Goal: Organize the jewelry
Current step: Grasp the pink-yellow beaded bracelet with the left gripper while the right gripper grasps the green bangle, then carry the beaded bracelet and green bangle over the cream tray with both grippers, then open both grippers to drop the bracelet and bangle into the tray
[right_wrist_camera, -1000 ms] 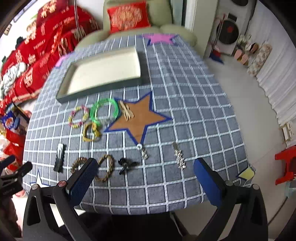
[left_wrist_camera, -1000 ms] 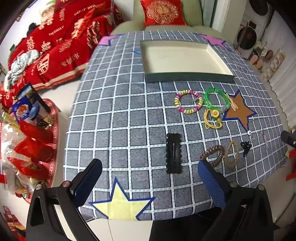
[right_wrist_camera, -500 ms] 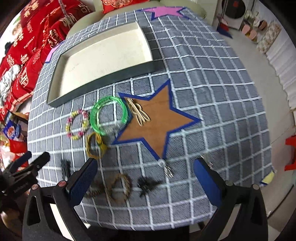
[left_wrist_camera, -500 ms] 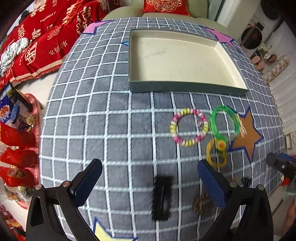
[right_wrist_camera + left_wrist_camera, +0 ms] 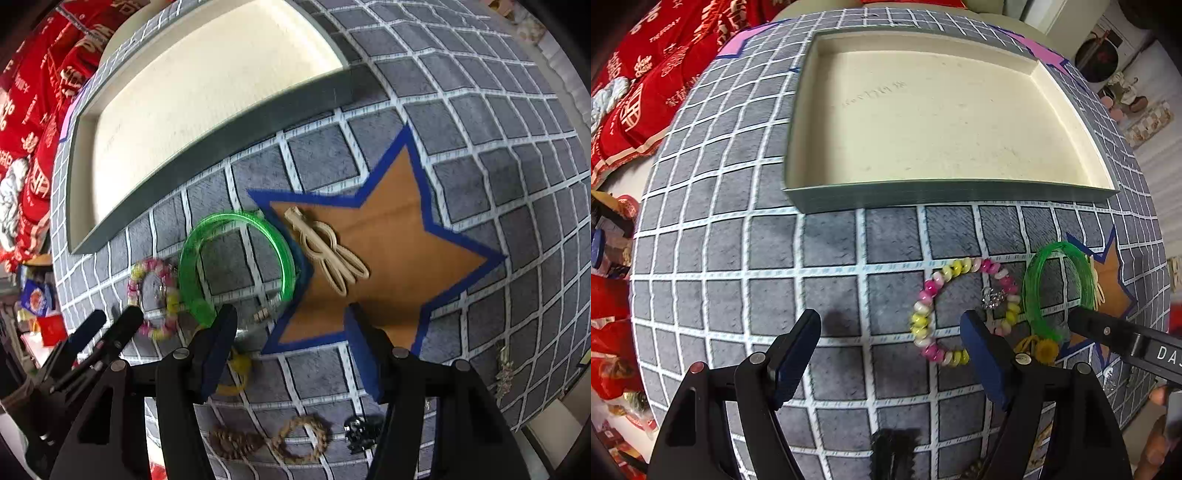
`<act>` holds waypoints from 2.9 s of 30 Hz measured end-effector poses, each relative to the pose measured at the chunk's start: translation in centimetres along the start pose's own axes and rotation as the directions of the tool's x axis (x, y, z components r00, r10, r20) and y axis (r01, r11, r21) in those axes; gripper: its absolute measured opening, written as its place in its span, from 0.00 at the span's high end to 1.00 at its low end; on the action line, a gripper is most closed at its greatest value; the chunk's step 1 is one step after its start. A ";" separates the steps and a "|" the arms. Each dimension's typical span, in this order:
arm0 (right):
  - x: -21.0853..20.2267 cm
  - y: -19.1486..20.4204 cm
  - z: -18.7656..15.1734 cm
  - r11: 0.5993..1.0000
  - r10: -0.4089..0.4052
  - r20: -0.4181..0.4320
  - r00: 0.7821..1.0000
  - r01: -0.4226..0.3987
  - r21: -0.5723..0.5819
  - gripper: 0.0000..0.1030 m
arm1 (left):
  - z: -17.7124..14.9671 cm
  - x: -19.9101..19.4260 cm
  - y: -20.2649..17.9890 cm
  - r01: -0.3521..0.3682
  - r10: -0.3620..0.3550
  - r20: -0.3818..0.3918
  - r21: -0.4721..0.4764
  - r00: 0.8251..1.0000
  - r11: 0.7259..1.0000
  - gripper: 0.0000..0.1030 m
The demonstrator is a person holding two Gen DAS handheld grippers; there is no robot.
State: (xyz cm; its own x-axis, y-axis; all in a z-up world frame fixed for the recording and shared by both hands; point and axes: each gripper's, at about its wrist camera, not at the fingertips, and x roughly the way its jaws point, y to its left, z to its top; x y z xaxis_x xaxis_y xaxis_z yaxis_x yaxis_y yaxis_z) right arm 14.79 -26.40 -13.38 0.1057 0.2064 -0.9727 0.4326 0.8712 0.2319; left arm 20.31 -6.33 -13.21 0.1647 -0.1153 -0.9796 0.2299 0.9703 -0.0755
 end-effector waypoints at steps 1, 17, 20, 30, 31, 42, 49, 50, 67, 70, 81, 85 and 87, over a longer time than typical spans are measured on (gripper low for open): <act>0.1 0.5 0.1 1.000 -0.010 0.000 1.000 0.010 -0.010 0.40 | 0.2 0.2 -0.2 0.002 -0.002 -0.003 0.005 1.000 1.000 0.17; -0.1 1.7 -0.1 0.995 -0.011 0.024 1.000 0.013 -0.100 0.90 | 2.0 -1.0 -2.7 0.048 -0.050 0.026 0.045 0.998 0.998 0.83; -1.8 0.4 -0.3 0.993 0.022 0.030 0.999 -0.018 -0.113 0.90 | 2.2 -2.4 -2.0 0.075 -0.076 0.045 0.022 0.996 0.997 0.83; -6.4 0.1 4.7 0.981 0.081 0.099 0.992 -0.062 -0.182 0.90 | 4.9 -7.3 -0.4 0.118 -0.114 0.151 -0.022 0.982 0.993 0.83; -7.0 0.2 5.9 0.980 0.087 0.106 0.991 -0.066 -0.190 0.90 | 6.0 -7.6 -0.3 0.121 -0.115 0.163 -0.026 0.980 0.992 0.83; -6.9 4.2 15.6 0.962 0.096 0.135 0.986 -0.057 -0.267 0.90 | 15.6 -5.4 0.9 0.080 -0.063 0.197 -0.079 0.978 0.994 0.83; -3.3 6.4 20.7 0.952 0.059 0.100 0.993 -0.026 -0.304 0.90 | 19.4 -0.4 1.1 0.021 -0.005 0.124 -0.122 0.992 0.992 0.83; -2.9 6.4 21.1 0.953 0.054 0.095 0.994 -0.023 -0.304 0.90 | 19.8 0.3 1.1 0.012 0.002 0.112 -0.127 0.994 0.992 0.83; 1.2 7.4 24.4 0.948 0.020 0.047 0.999 -0.004 -0.317 0.67 | 22.2 4.0 0.3 -0.149 0.154 0.070 -0.078 0.986 0.986 0.83; 0.5 7.5 24.4 0.953 0.067 0.061 0.996 -0.046 -0.300 0.47 | 21.9 3.1 0.1 -0.139 0.147 0.080 -0.096 0.986 0.986 0.83; -4.1 7.0 22.2 0.956 0.173 0.122 0.977 -0.137 -0.258 0.39 | 20.2 -0.6 0.3 -0.131 0.149 0.164 -0.119 0.975 0.984 0.00; -5.1 6.5 20.7 0.957 0.172 0.135 0.976 -0.133 -0.258 0.32 | 19.5 -2.0 0.0 -0.108 0.123 0.160 -0.101 0.979 0.989 0.00; -5.5 6.1 19.6 0.959 0.174 0.137 0.975 -0.136 -0.247 0.26 | 18.4 -3.1 -0.2 -0.115 0.130 0.171 -0.093 0.977 0.989 0.00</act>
State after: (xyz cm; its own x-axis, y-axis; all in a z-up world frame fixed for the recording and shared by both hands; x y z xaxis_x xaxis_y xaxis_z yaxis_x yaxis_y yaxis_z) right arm 34.39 -30.98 -6.58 0.3006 0.2919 -0.9080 0.1795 0.9177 0.3544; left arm 37.41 -10.11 -6.72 0.3551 -0.0228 -0.9346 0.1193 0.9926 0.0211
